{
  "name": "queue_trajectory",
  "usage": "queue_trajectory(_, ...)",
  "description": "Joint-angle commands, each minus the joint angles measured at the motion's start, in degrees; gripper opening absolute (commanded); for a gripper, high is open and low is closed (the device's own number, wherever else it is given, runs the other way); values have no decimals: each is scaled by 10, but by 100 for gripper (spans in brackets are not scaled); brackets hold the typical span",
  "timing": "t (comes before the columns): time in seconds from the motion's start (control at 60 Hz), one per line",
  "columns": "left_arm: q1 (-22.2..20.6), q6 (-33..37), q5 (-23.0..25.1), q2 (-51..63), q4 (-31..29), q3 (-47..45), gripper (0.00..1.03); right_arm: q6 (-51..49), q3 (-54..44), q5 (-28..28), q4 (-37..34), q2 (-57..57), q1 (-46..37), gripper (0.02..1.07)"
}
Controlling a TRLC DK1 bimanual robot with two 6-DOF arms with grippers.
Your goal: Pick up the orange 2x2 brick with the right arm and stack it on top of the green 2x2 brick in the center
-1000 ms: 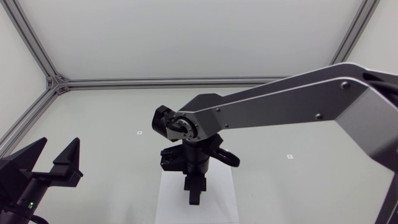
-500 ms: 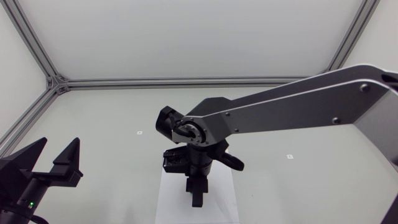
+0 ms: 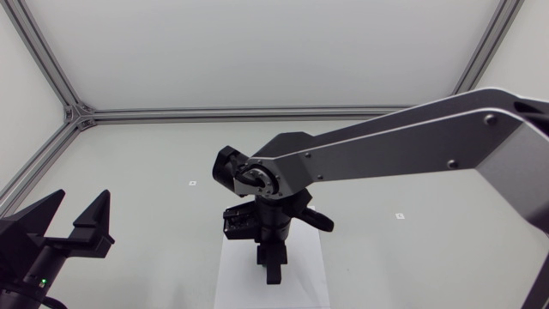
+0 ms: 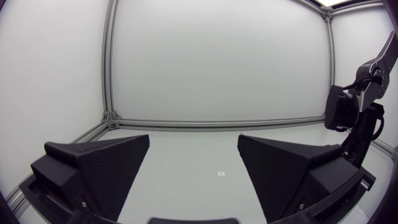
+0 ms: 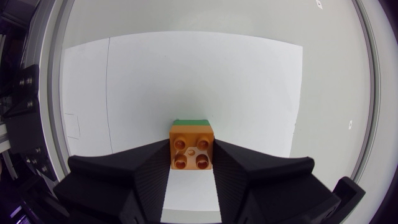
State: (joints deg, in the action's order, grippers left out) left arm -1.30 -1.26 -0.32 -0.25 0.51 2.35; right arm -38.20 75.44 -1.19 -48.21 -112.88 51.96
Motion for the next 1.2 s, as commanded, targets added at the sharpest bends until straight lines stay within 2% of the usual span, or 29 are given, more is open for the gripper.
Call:
queue_trajectory(0.0,2,7,2,-5,-9,-23,99,-13,-39,6,-9,-59,-4,8)
queue_trajectory(0.667,2,7,2,-5,-8,-23,99,8,-35,-19,-21,-59,-14,8)
queue_trajectory(0.983,2,7,2,-5,-9,-23,99,10,-42,-11,-25,-42,-12,27)
queue_trajectory(1.183,2,7,3,-5,-9,-23,99,13,-42,-7,-25,-34,-11,31)
